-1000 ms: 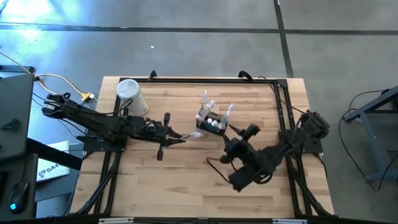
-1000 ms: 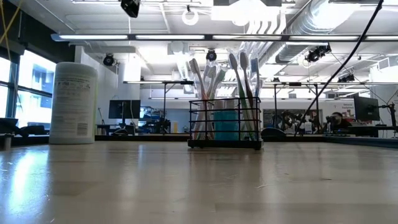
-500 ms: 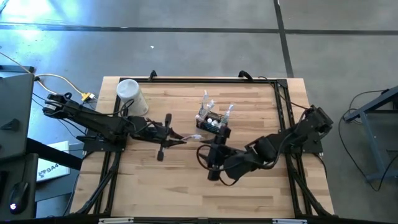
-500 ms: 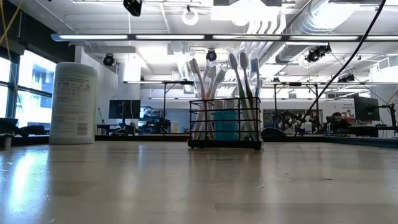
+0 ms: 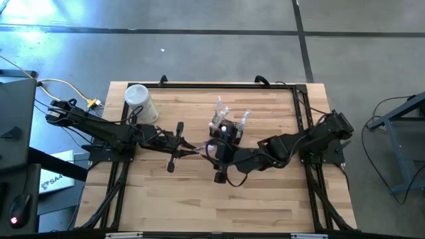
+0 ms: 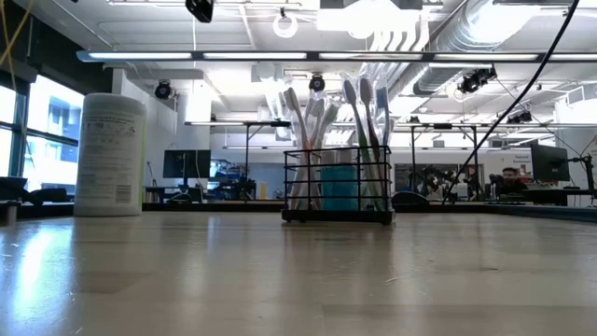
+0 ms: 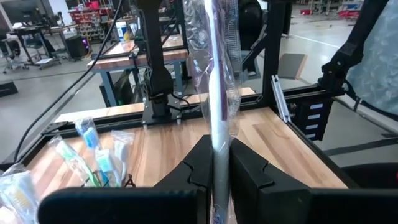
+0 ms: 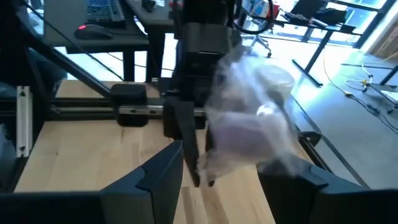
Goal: Pick & Place toothbrushing station
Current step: Put the violet toothbrush into the mesh organizer
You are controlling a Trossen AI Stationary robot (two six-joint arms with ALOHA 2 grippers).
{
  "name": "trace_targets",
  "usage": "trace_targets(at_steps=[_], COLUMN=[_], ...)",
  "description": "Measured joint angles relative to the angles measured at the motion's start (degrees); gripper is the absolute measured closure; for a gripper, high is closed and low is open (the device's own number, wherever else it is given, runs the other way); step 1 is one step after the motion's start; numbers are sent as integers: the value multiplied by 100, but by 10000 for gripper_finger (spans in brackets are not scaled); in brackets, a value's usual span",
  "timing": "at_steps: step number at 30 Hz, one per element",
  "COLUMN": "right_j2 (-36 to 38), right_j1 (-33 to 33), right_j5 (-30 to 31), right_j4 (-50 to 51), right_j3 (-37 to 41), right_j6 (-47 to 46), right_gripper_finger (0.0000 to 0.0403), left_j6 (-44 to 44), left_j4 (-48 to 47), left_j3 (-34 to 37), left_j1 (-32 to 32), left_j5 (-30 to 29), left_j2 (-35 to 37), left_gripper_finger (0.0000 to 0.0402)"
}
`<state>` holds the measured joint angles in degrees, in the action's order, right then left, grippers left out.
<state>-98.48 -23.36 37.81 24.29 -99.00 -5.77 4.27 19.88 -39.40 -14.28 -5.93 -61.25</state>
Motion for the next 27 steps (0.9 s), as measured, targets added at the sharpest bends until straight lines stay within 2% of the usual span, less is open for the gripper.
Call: trace_targets(at_steps=[7, 11, 16, 20, 22, 27], right_j2=[-2, -4, -4, -5, -9, -9], right_j1=[196, 201, 199, 158, 154, 118], right_j5=[-362, -497, -537, -526, -528, -463], right_j4=[-12, 26, 85, 74, 77, 85], right_j3=[0, 0, 0, 0, 0, 0], right_j6=[23, 27, 201, 282, 324, 442], right_gripper_finger=[234, 284, 377, 386, 386, 390], left_j6=[0, 0, 15, 21, 8, -27], left_j4=[11, 11, 9, -10, -23, 11], left_j3=[0, 2, 2, 2, 2, 2], left_j1=[0, 1, 0, 0, 0, 0], left_j5=[70, 66, 63, 66, 62, 13], left_j2=[-2, -2, -4, -4, -4, -4], left_gripper_finger=[377, 377, 377, 377, 363, 292])
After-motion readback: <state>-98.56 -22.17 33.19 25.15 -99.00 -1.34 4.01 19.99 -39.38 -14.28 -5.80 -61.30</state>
